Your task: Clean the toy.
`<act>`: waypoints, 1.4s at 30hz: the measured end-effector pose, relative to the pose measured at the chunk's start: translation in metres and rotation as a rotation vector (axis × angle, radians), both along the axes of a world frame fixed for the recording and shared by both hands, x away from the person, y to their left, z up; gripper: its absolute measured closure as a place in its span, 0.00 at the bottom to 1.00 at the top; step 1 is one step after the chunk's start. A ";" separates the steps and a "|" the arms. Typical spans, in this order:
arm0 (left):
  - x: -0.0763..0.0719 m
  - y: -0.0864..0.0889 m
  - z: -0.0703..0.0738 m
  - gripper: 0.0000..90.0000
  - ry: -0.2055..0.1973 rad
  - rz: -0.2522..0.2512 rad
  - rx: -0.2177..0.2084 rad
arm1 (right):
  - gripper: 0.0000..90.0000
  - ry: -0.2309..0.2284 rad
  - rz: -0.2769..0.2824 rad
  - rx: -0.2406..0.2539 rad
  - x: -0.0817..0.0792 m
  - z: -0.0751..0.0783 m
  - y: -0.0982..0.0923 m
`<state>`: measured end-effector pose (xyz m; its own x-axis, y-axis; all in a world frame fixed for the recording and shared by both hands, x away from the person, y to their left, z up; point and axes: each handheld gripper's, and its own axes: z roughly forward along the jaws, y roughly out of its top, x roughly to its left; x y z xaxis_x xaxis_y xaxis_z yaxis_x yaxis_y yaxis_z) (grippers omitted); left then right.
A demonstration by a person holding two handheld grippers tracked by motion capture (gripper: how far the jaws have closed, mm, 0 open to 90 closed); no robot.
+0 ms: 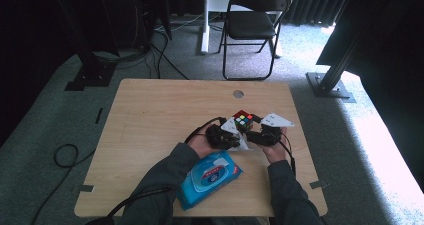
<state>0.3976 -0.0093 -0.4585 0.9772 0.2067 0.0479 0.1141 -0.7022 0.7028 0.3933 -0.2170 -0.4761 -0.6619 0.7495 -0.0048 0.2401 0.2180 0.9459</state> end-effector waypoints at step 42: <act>0.010 0.016 0.001 0.94 0.048 0.111 -0.216 | 0.38 0.001 -0.003 0.036 0.003 0.005 0.010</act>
